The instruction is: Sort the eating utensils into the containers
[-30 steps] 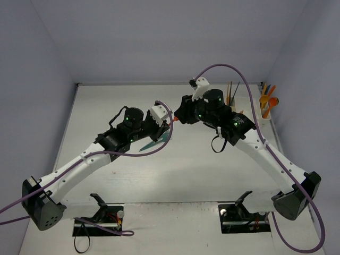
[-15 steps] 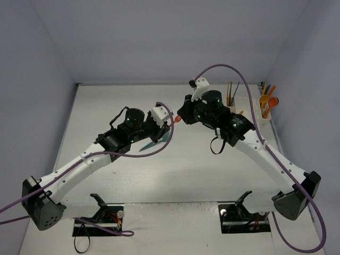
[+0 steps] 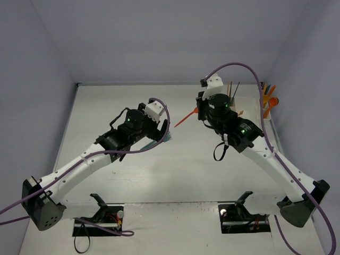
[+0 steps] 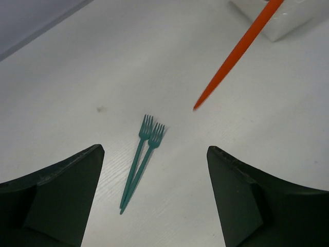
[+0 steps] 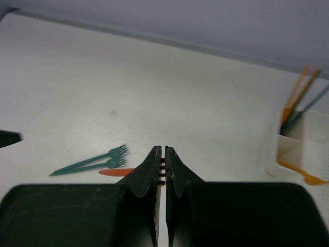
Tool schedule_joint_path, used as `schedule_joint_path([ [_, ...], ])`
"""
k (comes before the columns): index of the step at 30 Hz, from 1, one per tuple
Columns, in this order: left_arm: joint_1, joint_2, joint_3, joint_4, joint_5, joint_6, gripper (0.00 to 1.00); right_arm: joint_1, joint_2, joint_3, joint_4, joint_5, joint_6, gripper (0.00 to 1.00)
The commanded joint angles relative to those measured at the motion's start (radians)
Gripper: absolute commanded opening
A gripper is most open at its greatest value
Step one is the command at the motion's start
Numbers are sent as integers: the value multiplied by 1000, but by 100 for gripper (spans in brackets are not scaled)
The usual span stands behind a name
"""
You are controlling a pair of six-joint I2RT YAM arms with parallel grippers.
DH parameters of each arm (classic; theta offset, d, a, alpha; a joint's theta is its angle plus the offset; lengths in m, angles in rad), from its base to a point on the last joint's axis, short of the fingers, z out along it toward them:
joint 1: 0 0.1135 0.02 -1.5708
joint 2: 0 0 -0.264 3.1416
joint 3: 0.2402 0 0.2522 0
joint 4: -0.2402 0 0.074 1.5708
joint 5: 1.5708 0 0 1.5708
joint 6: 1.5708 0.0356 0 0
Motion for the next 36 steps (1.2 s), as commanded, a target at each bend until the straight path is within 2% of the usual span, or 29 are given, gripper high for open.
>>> schedule_joint_path([
  [1,27,-38,-25,-27,-228,-155,80,-18,-58,13,73,431,-163,0],
  [4,67,-36,-53,-79,-253,-225,80,-100,-55,6,91,519,-207,0],
  [8,138,-47,-113,-123,-232,-314,80,-286,-62,-19,153,470,-230,0],
  [14,187,-79,-165,-144,-213,-334,81,-452,-16,-49,258,383,-249,0],
  [23,205,-100,-173,-185,-218,-320,81,-516,106,-53,349,316,-248,0],
  [36,218,-111,-207,-188,-212,-315,81,-517,194,-116,358,256,-185,0],
])
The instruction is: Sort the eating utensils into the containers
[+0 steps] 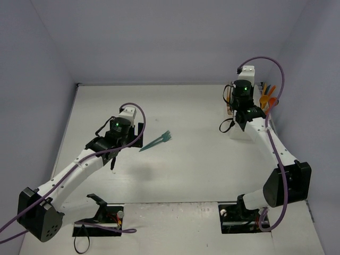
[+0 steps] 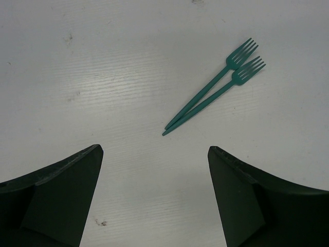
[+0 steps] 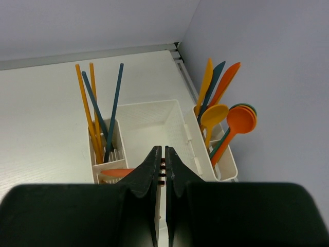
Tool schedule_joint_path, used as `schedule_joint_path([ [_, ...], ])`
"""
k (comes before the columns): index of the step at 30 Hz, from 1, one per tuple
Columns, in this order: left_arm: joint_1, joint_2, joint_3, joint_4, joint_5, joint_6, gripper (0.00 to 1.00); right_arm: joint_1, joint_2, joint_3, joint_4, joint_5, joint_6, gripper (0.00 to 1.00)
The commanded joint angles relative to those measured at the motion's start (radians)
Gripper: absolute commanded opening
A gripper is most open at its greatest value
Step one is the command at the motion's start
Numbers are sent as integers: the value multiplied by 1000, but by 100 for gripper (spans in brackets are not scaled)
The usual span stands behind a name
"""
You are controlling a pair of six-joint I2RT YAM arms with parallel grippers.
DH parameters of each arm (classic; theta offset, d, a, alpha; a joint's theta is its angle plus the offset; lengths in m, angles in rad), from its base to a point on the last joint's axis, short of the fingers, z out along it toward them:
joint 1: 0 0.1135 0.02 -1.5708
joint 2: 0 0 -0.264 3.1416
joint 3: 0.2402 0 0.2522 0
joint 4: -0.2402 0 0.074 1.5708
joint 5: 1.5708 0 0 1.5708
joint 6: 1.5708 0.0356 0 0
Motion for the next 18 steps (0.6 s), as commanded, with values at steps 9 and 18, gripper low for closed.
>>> schedule_joint_path([
  [9,13,21,8,24,46,1,81,1,-10,-87,93,-57,126,18],
  [18,13,50,22,40,97,6,81,18,-124,-136,91,-74,121,11],
])
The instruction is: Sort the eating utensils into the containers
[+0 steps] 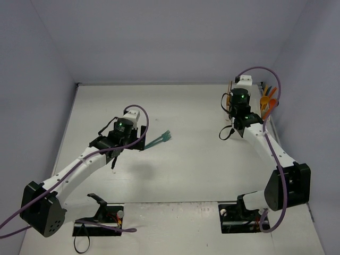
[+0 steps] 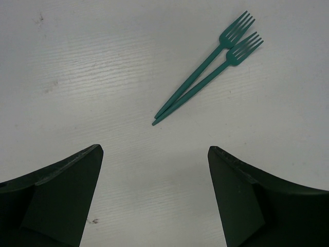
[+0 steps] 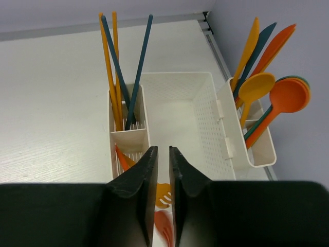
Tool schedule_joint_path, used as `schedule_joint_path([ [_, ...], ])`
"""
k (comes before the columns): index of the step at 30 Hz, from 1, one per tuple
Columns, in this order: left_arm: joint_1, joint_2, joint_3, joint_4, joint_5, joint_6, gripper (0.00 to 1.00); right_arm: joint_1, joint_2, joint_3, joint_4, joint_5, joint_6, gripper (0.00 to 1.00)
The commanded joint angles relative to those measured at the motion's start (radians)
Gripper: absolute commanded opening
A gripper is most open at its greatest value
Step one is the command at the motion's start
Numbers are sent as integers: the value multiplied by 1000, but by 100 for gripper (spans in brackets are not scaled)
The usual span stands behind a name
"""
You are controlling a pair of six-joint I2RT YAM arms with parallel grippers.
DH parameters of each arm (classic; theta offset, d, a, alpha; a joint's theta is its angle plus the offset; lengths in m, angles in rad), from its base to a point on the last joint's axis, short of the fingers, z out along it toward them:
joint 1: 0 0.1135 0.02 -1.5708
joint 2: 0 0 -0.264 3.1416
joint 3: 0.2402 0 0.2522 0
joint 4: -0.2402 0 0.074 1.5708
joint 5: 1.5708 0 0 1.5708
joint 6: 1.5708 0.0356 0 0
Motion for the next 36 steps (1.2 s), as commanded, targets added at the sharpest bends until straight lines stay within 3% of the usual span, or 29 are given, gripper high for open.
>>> schedule_joint_path([
  [1,7,7,40,42,35,2,81,9,-110,0,64,4,6,8],
  [8,7,16,43,50,55,-2,81,7,-154,2,59,20,-58,1],
  [16,7,35,41,49,148,67,81,7,-204,37,-25,-31,-48,16],
  [24,7,234,205,-56,287,280,79,6,-292,113,-206,-184,-15,26],
  [36,6,557,395,-86,392,346,49,6,-435,63,-324,-324,82,29],
])
